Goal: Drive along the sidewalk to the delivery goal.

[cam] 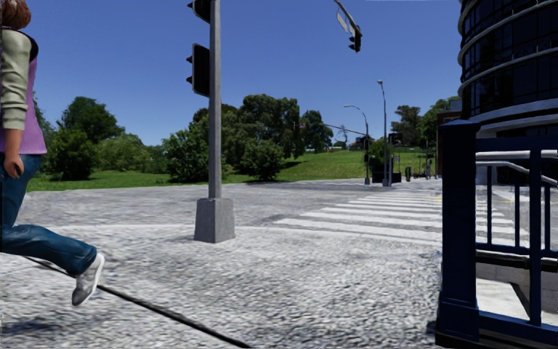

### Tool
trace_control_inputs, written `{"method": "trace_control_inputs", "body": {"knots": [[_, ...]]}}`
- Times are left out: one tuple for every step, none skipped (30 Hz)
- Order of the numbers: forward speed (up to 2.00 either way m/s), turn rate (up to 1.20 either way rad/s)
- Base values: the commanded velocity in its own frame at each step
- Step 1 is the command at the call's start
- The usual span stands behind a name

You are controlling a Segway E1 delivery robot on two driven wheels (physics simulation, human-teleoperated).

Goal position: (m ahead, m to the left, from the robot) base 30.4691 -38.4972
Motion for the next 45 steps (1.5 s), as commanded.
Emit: {"method": "trace_control_inputs", "body": {"knots": [[1.72, 0.0], [1.72, 0.0], [1.72, 0.0], [1.73, 0.0], [1.73, 0.0], [1.73, 0.0], [1.73, 0.0], [1.73, 0.0], [1.73, 0.0], [1.73, 0.0], [1.73, 0.0], [1.73, 0.0], [1.73, 0.0], [1.73, 0.0], [1.73, 0.0], [1.72, -0.03], [1.72, -0.21], [1.72, -0.21], [1.72, -0.37], [1.72, -0.43], [1.72, -0.45], [1.72, -0.45], [1.72, -0.45], [1.72, -0.45], [1.72, -0.45], [1.72, -0.45], [1.72, -0.45], [1.72, -0.45], [1.72, -0.45], [1.72, -0.45], [1.72, -0.45], [1.72, -0.45], [1.72, -0.45], [1.72, -0.45], [1.72, -0.45], [1.72, -0.45], [1.72, -0.45], [1.72, -0.45], [1.72, -0.45], [1.72, -0.45], [1.72, -0.45], [1.72, -0.45], [1.72, -0.45], [1.72, -0.45], [1.72, -0.45]]}}
